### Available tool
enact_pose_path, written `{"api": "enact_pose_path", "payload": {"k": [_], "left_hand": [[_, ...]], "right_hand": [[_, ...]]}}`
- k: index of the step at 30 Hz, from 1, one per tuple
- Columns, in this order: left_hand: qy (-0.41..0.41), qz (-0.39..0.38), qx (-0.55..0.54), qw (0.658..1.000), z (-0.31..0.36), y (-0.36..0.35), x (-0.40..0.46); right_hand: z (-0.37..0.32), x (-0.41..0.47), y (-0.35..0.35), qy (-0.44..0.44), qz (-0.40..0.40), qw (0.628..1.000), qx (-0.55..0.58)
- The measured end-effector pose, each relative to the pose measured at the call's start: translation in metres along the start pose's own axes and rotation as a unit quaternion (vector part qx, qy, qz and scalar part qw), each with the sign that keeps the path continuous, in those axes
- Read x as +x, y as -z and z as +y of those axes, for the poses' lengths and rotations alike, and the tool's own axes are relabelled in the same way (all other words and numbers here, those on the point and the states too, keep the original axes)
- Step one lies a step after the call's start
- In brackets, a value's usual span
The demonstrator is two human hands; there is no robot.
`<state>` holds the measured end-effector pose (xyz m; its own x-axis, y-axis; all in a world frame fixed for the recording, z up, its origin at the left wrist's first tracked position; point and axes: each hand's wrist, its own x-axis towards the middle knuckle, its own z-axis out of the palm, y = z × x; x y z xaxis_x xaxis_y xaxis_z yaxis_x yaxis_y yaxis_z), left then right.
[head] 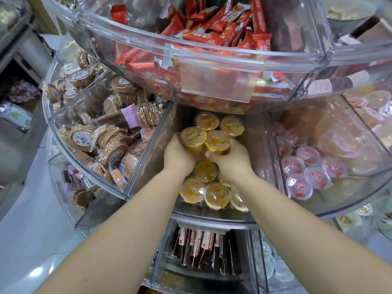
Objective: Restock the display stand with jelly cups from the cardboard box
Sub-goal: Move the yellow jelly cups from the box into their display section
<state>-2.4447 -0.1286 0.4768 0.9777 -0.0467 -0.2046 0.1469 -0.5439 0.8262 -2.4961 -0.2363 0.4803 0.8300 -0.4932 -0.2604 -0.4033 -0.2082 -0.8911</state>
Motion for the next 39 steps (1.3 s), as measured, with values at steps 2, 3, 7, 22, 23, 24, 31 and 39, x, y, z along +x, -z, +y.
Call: {"api": "enact_pose_path", "payload": {"k": [2,3,7,22,23,24,31,39], "left_hand": [[0.003,0.022,0.011,1.0,0.003,-0.002,-0.001],[0.001,0.027,0.007,1.0,0.004,-0.002,-0.002],[-0.008,0.029,0.019,0.999,0.004,0.004,-0.003],[0.026,-0.004,-0.014,1.0,0.004,0.006,-0.002],[0.028,-0.018,-0.02,0.999,0.005,0.007,-0.002],[0.031,-0.032,-0.027,0.999,0.005,0.008,-0.002],[0.058,-0.091,-0.116,0.987,0.001,0.04,-0.031],[-0.126,0.013,-0.255,0.959,-0.087,0.157,-0.172]], "right_hand": [[0.002,0.0,0.0,-0.001,0.006,1.0,-0.006],[0.002,0.0,0.0,-0.001,0.009,1.0,-0.016],[0.003,0.003,0.001,0.002,0.017,0.999,-0.047],[0.006,0.005,-0.002,-0.002,-0.014,0.997,-0.074],[0.005,0.004,-0.001,-0.001,-0.027,0.996,-0.082],[0.003,0.002,0.0,-0.001,-0.039,0.996,-0.086],[-0.013,-0.04,0.023,-0.053,-0.102,0.986,0.125],[-0.03,-0.183,-0.035,0.098,-0.198,0.956,0.195]]}}
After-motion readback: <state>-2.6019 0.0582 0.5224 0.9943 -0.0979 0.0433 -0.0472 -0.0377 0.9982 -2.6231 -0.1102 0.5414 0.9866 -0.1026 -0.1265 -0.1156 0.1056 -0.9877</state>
